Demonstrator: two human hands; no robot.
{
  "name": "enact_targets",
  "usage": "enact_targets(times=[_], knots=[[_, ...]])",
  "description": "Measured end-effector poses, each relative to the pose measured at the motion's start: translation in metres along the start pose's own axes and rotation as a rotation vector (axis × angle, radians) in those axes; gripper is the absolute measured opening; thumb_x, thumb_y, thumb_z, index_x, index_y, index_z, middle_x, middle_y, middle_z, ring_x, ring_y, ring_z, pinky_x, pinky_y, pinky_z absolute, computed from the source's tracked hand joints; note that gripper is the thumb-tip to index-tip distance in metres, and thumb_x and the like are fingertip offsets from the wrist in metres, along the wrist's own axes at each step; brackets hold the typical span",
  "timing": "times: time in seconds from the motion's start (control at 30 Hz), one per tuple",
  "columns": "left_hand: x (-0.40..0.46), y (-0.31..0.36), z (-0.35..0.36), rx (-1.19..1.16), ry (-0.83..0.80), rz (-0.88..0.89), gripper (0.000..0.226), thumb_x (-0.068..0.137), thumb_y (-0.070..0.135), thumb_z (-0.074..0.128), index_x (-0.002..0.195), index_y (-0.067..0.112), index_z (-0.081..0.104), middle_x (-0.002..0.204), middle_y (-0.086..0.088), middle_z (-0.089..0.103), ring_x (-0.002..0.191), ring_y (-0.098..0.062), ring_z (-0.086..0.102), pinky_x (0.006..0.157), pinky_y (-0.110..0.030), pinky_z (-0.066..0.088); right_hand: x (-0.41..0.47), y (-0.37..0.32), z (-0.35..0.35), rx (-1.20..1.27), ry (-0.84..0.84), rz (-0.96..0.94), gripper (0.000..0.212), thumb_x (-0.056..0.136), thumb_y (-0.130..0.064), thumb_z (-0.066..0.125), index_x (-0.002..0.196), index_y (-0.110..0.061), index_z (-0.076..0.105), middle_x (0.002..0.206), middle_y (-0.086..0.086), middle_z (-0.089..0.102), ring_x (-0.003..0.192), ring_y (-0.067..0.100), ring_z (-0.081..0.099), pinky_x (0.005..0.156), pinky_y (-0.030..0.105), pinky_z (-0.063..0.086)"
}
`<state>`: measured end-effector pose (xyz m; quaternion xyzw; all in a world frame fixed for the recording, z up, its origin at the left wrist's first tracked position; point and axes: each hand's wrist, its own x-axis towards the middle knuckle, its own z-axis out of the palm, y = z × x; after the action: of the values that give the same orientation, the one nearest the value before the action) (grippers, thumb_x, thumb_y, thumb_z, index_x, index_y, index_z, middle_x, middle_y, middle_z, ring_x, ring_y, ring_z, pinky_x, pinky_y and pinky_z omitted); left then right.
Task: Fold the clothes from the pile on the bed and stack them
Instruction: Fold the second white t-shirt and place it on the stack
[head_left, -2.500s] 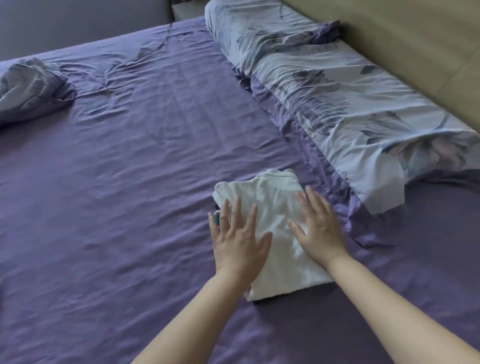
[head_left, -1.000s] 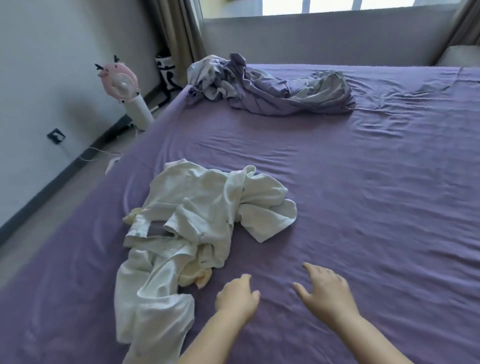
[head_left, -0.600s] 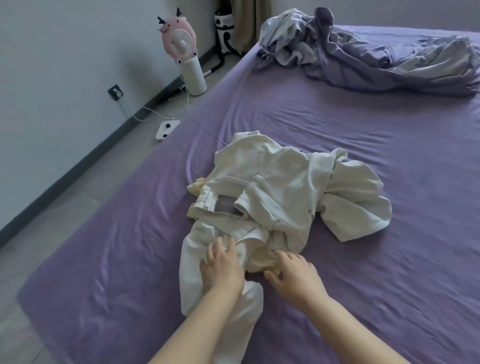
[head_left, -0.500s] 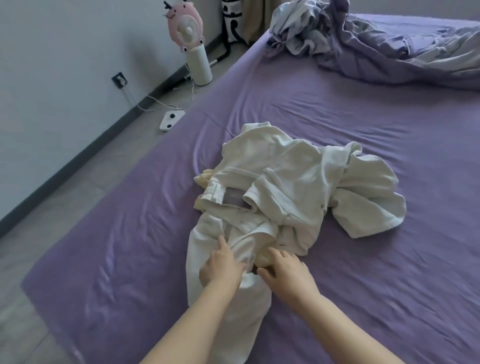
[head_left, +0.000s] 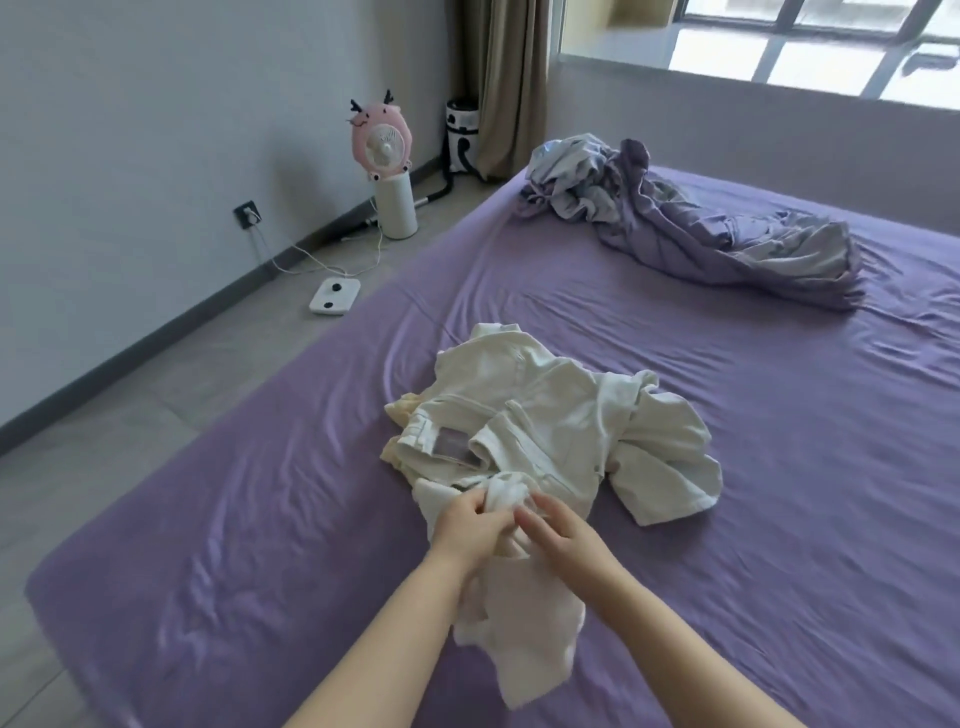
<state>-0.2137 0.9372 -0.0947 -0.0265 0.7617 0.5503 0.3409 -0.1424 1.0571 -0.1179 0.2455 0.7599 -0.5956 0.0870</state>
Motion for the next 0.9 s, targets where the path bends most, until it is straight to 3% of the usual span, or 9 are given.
enact_targets(times=[0.13,0.23,0.3,0.4,0.53,0.63,0.73,0.83,0.9], knots=[[-0.055,0.039,0.024,-0.349,-0.128,-0.050,0.014,0.087,0.007,0.056,0.089,0.009,0.069,0.069,-0.005,0.069,0.057,-0.015,0.064,0.049,-0.024,0.049,-0.060,-0.035,-0.048,-0.030,-0.122,-0.077,0.082,0.064,-0.062,0.074,0.135,-0.032,0.043,0.128,-0.011,0.055,0.116,0.003,0.053,0.101,0.028,0.043],[-0.103,0.063,0.048,-0.434,-0.251,-0.059,0.027,0.088,0.011,0.046,0.089,0.002,0.072,0.077,-0.012,0.068,0.063,-0.021,0.064,0.056,-0.030,0.052,-0.115,-0.052,-0.088,-0.168,-0.091,-0.146,0.051,0.067,-0.045,0.077,0.113,-0.042,0.054,0.107,-0.013,0.066,0.098,-0.001,0.062,0.090,0.029,0.051],[-0.138,0.077,0.066,-0.353,-0.282,0.002,0.036,0.085,0.005,0.040,0.072,0.009,0.073,0.069,-0.011,0.068,0.058,-0.021,0.065,0.057,-0.032,0.054,-0.154,-0.060,-0.112,-0.180,-0.048,-0.168,0.041,0.070,-0.035,0.075,0.108,-0.038,0.059,0.104,-0.009,0.068,0.096,0.003,0.063,0.088,0.031,0.053],[-0.184,0.094,0.086,-0.023,-0.145,0.227,0.040,0.081,-0.001,0.041,0.056,0.017,0.067,0.062,-0.004,0.065,0.061,-0.020,0.062,0.063,-0.032,0.053,-0.214,-0.068,-0.151,-0.200,0.013,-0.179,0.034,0.072,-0.021,0.072,0.103,-0.035,0.064,0.097,-0.008,0.067,0.090,0.009,0.062,0.084,0.035,0.052],[-0.240,0.119,0.101,0.200,-0.009,0.473,0.025,0.081,0.001,0.050,0.073,0.019,0.066,0.076,0.006,0.064,0.074,-0.012,0.057,0.075,-0.030,0.052,-0.301,-0.080,-0.201,-0.180,0.045,-0.205,0.038,0.067,-0.023,0.072,0.098,-0.044,0.067,0.086,-0.013,0.069,0.079,0.005,0.063,0.071,0.024,0.053],[-0.283,0.135,0.119,0.092,-0.167,0.459,0.023,0.087,0.000,0.048,0.101,0.013,0.061,0.089,0.003,0.057,0.075,-0.008,0.052,0.063,-0.020,0.044,-0.360,-0.087,-0.228,-0.135,0.053,-0.257,0.044,0.068,-0.016,0.071,0.104,-0.041,0.067,0.092,-0.009,0.071,0.083,0.005,0.065,0.071,0.025,0.054],[-0.321,0.140,0.139,0.133,-0.375,0.448,0.025,0.092,0.000,0.042,0.103,0.014,0.058,0.092,0.007,0.053,0.085,-0.010,0.049,0.069,-0.023,0.038,-0.413,-0.092,-0.243,-0.099,0.069,-0.308,0.048,0.068,-0.009,0.069,0.106,-0.039,0.068,0.095,-0.009,0.071,0.086,0.006,0.065,0.072,0.023,0.052],[-0.353,0.136,0.160,0.021,-0.655,0.272,0.015,0.085,0.014,0.046,0.071,0.021,0.049,0.067,0.007,0.048,0.067,-0.011,0.038,0.063,-0.027,0.029,-0.453,-0.091,-0.252,-0.060,0.145,-0.356,0.048,0.066,-0.007,0.068,0.103,-0.037,0.070,0.095,-0.010,0.072,0.086,0.003,0.065,0.070,0.018,0.051],[-0.370,0.137,0.172,0.044,-0.709,0.301,0.013,0.069,0.017,0.053,0.062,0.023,0.043,0.061,0.004,0.037,0.058,-0.010,0.030,0.055,-0.026,0.025,-0.477,-0.088,-0.257,-0.044,0.203,-0.392,0.048,0.068,-0.004,0.068,0.101,-0.038,0.070,0.095,-0.013,0.071,0.086,-0.001,0.064,0.069,0.013,0.049]])
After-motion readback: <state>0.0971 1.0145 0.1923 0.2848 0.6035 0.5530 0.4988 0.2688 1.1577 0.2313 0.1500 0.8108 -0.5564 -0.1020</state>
